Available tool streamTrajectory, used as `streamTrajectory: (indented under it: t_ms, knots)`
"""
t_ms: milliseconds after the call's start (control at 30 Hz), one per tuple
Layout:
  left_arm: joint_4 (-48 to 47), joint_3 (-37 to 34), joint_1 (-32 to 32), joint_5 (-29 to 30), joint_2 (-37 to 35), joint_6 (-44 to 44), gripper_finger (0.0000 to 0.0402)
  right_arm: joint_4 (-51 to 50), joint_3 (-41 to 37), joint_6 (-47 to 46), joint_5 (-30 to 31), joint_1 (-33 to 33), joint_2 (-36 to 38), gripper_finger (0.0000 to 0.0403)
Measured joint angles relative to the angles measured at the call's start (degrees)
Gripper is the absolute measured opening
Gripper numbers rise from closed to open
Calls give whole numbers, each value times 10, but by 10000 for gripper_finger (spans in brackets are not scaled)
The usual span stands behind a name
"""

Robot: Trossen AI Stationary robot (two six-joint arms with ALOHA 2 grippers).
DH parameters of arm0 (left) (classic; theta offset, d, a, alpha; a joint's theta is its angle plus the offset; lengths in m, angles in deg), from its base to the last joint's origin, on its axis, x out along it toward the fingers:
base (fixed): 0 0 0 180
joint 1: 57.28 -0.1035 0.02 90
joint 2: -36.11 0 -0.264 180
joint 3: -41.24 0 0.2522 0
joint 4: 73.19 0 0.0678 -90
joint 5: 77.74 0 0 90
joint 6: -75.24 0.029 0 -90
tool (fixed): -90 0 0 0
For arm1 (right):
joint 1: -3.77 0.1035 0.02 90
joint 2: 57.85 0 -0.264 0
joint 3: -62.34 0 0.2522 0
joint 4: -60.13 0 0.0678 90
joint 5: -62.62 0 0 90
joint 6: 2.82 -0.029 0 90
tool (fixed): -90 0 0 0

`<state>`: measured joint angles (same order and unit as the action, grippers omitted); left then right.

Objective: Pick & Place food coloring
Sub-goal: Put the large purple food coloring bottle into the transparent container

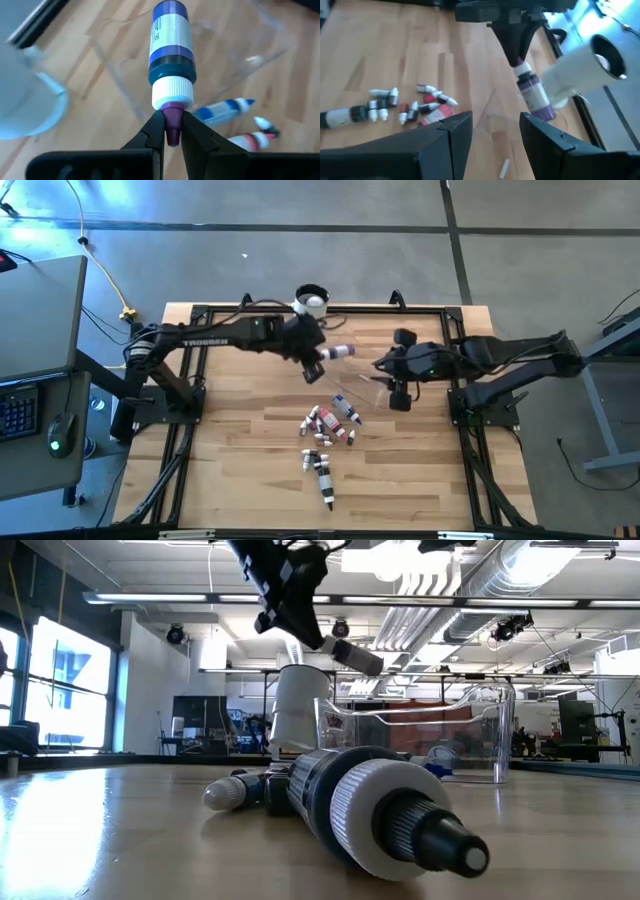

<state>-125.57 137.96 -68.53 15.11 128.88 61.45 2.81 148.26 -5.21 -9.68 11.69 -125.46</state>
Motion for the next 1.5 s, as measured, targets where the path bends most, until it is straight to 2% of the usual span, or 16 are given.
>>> streamTrajectory:
  t_ms: [133, 333, 467, 600, 767, 867, 933, 1000, 1100, 1267, 1433, 1500]
  knots:
    - [-2, 0, -12, -1, 0, 7, 32, -8, -6, -2, 6, 0, -4, 158]
    - [-20, -2, 2, 35, 32, 4, 32, 57, -85, -1, 4, 0, -5, 158]
    - [71, 0, 8, 34, 40, 5, 32, 83, -98, 36, 8, -8, -5, 158]
    - [84, 84, 4, 22, 41, 47, 32, 85, -85, 26, 12, -15, -2, 158]
    - [-9, 242, 4, 79, 54, 145, 32, 82, -82, 23, 3, -14, 17, 158]
    - [-134, 325, 4, 120, 83, 170, 32, 79, -82, 22, -1, -14, 24, 158]
    - [-195, 357, 8, 148, 104, 163, 32, 76, -82, 14, -2, -14, 25, 158]
    - [-263, 360, 12, 162, 121, 144, 32, 74, -82, 9, -2, -15, 24, 158]
    - [-263, 347, 19, 141, 150, 113, 32, 79, -94, 13, 7, -21, 24, 158]
    - [-266, 336, 24, 46, 191, 90, 32, 80, -137, 37, 24, -44, 24, 158]
    - [-281, 335, 27, 46, 221, 89, 32, 166, -192, 40, 64, -94, 24, 158]
    - [-293, 335, 27, 39, 226, 84, 32, 228, -222, 59, 44, -124, 23, 158]
